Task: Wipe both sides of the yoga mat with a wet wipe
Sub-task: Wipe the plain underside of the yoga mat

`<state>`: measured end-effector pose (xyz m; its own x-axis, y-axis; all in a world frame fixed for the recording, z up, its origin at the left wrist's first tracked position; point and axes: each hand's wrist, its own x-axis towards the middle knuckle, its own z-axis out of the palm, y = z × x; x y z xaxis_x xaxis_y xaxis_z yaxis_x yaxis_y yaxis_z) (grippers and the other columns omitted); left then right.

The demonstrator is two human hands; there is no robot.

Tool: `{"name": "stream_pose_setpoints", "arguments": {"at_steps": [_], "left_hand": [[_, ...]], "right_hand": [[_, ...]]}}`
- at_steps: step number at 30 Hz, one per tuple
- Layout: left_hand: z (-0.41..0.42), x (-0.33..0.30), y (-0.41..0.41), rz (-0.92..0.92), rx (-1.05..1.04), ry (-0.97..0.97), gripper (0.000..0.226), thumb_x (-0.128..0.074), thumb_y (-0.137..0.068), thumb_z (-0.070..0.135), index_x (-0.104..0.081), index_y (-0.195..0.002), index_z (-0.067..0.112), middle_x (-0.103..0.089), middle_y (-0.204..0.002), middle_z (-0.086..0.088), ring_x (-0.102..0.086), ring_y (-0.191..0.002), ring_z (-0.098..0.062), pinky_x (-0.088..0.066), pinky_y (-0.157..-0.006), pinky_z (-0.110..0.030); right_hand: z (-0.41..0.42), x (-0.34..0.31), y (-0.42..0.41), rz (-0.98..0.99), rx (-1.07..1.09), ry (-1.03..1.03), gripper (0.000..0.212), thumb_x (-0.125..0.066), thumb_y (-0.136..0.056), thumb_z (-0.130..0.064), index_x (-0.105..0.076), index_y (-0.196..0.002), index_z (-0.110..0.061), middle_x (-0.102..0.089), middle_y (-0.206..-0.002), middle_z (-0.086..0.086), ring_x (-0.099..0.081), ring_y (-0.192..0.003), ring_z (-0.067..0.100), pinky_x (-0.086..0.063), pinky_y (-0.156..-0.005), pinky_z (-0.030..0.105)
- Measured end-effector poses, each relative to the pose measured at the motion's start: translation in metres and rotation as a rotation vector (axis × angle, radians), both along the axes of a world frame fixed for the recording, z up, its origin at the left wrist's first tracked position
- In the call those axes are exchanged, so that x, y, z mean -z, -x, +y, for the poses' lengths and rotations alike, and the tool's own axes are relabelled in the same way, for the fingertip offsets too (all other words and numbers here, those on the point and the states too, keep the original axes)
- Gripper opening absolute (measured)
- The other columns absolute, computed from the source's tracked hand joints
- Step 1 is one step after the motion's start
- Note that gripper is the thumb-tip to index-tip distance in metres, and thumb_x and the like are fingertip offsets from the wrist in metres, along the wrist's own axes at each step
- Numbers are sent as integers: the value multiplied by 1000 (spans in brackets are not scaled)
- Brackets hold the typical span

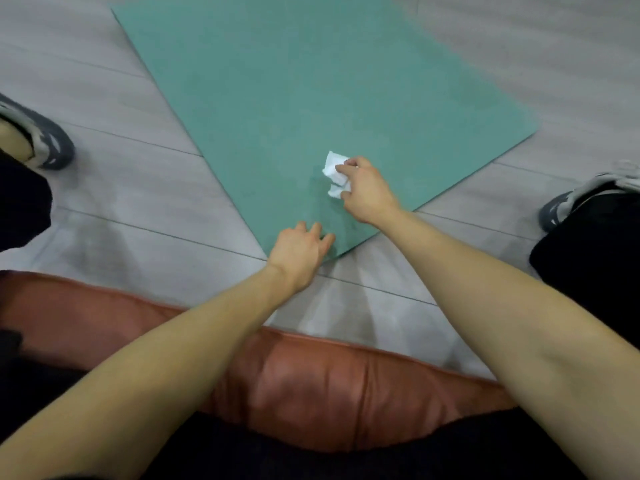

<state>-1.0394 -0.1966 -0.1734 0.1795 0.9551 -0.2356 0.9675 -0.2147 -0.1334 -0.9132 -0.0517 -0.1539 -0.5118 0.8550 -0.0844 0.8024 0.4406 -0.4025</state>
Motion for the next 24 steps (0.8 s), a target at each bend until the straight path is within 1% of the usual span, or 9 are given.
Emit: {"name": "stream_pose_setpoints", "arguments": {"at_steps": [3,7,9,12,15,16,18,21,24], "left_hand": [[0,-8,24,-34,72,-99,30,-49,-95,15,-58,-122,23,-59,-111,-6,-63,-94,-33,-32,-60,-37],[-9,-23,96,-2,127,-202,22,-54,-91,18,-62,-109,26,-59,-97,-4,-65,-83,-32,-33,-52,-34],[-25,-32,147,42,44,-179,21,-59,-87,16,-61,-105,27,-57,-95,-3,-66,-85,-32,-46,-53,-37],[-51,-45,214,84,-209,-1,25,-65,-86,27,-61,-110,28,-57,-102,-1,-65,-97,-32,-56,-69,-43],[-53,-53,243,21,-428,310,71,-85,-66,63,-58,-125,34,-56,-116,0,-61,-110,-28,-54,-87,-37],[-49,-52,245,-45,-481,323,83,-86,-60,71,-57,-129,33,-56,-119,-1,-61,-111,-29,-53,-91,-38],[-34,-46,251,-119,-544,253,99,-88,-58,74,-53,-140,30,-56,-127,-6,-60,-118,-32,-52,-99,-41],[-12,-41,264,-92,-624,239,127,-93,-54,70,-33,-158,27,-45,-149,-13,-49,-135,-37,-46,-111,-46],[-7,-32,278,-90,-665,290,145,-95,-47,71,-22,-164,25,-35,-160,-14,-42,-142,-40,-40,-118,-46]], "right_hand": [[0,8,20,12,-47,10,49,-63,-90,-1,-64,-139,-9,-51,-150,14,-56,-132,35,-40,-112,35],[14,10,40,86,-67,3,49,-64,-89,0,-69,-136,-11,-61,-139,17,-59,-128,36,-40,-112,33],[22,9,48,154,-48,-22,46,-62,-89,1,-72,-132,-11,-63,-136,14,-61,-124,33,-41,-109,30],[25,11,57,196,21,-46,44,-62,-93,-1,-69,-136,-9,-56,-144,8,-60,-125,28,-40,-109,26],[15,26,69,174,26,-4,47,-60,-96,-2,-63,-143,-8,-50,-153,9,-55,-133,29,-37,-112,28],[9,33,75,163,6,19,47,-60,-97,-3,-62,-144,-9,-49,-154,11,-55,-134,31,-37,-113,29],[-3,46,88,139,-93,55,48,-60,-98,-3,-61,-145,-9,-47,-156,13,-53,-135,33,-37,-113,31],[-8,62,105,56,-327,16,48,-59,-99,-4,-57,-147,-9,-44,-159,14,-51,-137,37,-42,-114,40],[16,64,110,15,-401,-142,35,-62,-101,-12,-66,-135,-12,-61,-142,9,-53,-126,37,-49,-107,48]]}}
